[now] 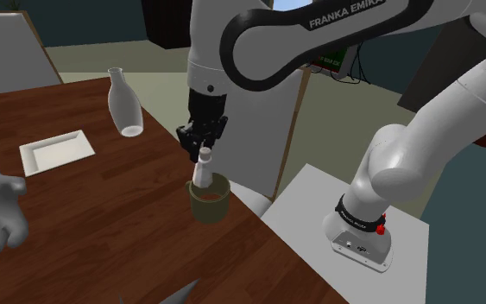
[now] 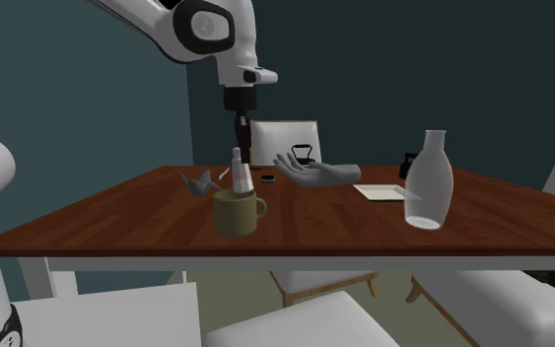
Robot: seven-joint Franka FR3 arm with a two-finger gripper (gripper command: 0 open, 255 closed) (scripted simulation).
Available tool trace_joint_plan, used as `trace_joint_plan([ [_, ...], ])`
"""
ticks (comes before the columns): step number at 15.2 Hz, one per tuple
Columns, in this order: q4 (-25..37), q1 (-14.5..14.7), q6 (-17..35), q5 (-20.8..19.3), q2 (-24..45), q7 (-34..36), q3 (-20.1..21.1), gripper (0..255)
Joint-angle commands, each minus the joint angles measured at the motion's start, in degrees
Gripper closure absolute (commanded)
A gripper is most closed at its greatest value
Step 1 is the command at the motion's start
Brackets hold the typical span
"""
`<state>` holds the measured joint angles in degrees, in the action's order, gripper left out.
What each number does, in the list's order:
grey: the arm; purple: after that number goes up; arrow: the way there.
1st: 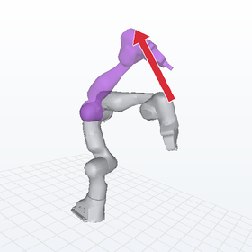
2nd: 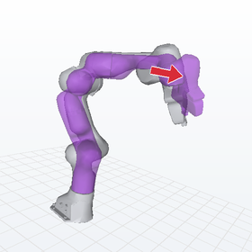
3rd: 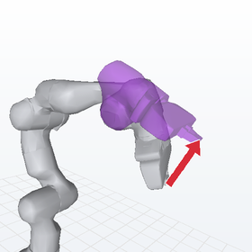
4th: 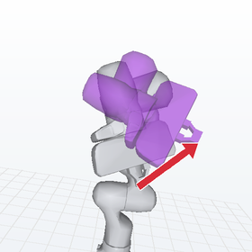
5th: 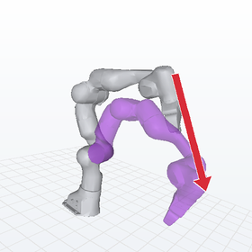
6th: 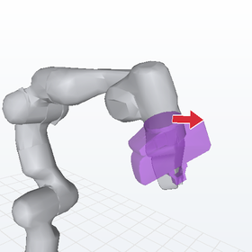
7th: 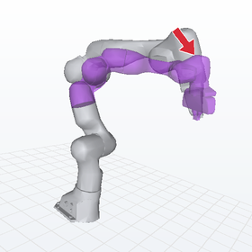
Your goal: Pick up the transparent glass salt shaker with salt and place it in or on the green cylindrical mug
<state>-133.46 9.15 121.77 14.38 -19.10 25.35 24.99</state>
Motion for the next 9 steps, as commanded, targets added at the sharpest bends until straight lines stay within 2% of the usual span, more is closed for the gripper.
trace_joint_plan([
  [1,-0.5,0.0,0.5,0.1,0.0,-0.1,0.0,255],
  [7,-0.5,0.0,0.5,0.1,0.0,-0.1,0.0,255],
  [8,-0.5,0.0,0.5,0.1,0.0,-0.1,0.0,0],
  [9,-0.5,0.0,0.5,0.1,0.0,-0.1,0.0,0],
])
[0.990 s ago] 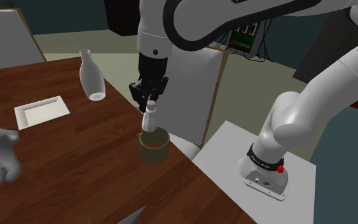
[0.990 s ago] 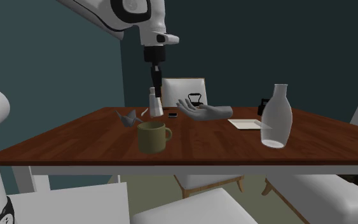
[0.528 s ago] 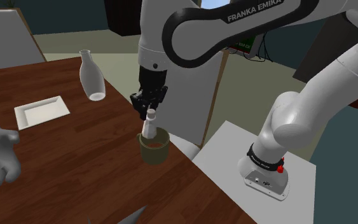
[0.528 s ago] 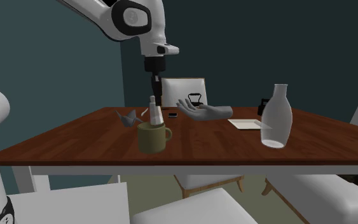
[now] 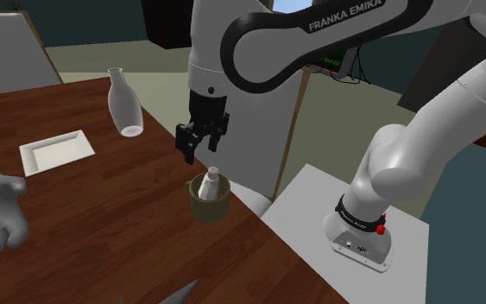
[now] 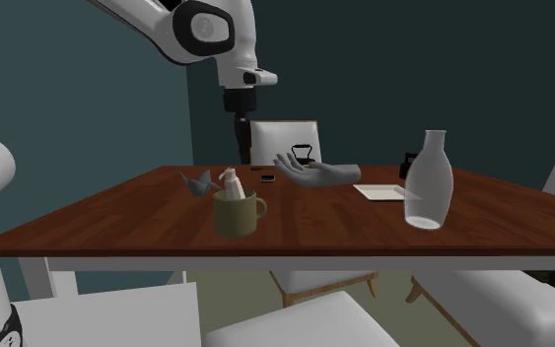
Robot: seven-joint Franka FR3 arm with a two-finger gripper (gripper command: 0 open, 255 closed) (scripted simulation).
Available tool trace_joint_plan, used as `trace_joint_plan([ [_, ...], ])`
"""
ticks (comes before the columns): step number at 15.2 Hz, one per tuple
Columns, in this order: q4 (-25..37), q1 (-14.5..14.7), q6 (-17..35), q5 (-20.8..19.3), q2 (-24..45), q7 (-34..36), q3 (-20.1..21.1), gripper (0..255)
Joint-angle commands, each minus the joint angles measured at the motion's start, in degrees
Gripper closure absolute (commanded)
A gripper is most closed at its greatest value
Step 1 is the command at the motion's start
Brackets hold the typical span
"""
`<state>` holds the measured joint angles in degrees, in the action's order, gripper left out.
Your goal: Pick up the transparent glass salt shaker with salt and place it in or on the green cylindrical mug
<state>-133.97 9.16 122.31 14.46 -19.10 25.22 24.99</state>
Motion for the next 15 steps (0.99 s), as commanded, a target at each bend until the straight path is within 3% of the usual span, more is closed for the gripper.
trace_joint_plan([
  [1,0.0,0.0,0.0,0.0,0.0,0.0,0.0,0],
  [4,0.0,0.0,0.0,0.0,0.0,0.0,0.0,0],
  [8,4.8,-0.2,-7.7,-0.1,-2.9,-0.3,-1.6,0],
  [15,4.8,-0.2,-7.7,-0.1,-2.9,-0.3,-1.6,0],
])
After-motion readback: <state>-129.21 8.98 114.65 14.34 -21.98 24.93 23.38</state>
